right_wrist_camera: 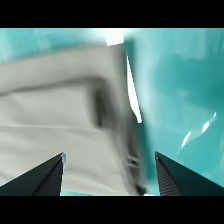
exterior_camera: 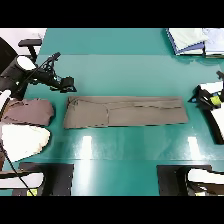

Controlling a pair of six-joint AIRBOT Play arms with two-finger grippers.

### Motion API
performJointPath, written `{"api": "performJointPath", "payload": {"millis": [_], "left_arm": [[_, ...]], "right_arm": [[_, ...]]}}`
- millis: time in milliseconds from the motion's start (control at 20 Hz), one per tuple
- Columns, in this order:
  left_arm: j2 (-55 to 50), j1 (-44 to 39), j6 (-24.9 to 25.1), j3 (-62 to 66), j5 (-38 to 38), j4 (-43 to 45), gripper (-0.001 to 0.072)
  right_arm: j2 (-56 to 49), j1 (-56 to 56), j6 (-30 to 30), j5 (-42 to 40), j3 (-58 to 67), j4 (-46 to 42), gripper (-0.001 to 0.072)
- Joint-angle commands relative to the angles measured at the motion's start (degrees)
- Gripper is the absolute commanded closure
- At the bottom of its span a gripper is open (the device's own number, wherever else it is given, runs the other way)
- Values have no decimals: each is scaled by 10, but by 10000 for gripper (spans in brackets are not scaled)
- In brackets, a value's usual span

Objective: Fold the shirts.

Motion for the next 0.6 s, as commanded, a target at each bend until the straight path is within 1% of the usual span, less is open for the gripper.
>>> {"api": "performJointPath", "payload": {"millis": [0, 100, 300, 350, 450, 500, 550], "left_arm": [[-1, -37, 0, 5, 19, -40, 681], [-1, -76, -22, 5, 51, -40, 681], [-15, -149, -43, 7, 115, -41, 681], [-24, -165, -44, 7, 126, -42, 682], [-49, -194, -59, 10, 139, -46, 681], [-66, -208, -59, 16, 142, -49, 682], [-82, -219, -59, 26, 142, -54, 682]], "right_arm": [[-15, -70, -59, 11, -57, 68, 70], [-42, -73, -71, 6, -70, 95, 76], [-90, -28, -74, -8, -69, 102, 84], [-98, -17, -78, -14, -68, 113, 109], [-104, 4, -90, -29, -67, 127, 358], [-104, 14, -113, -26, -59, 132, 535], [-100, 23, -131, -15, -47, 134, 693]]}}
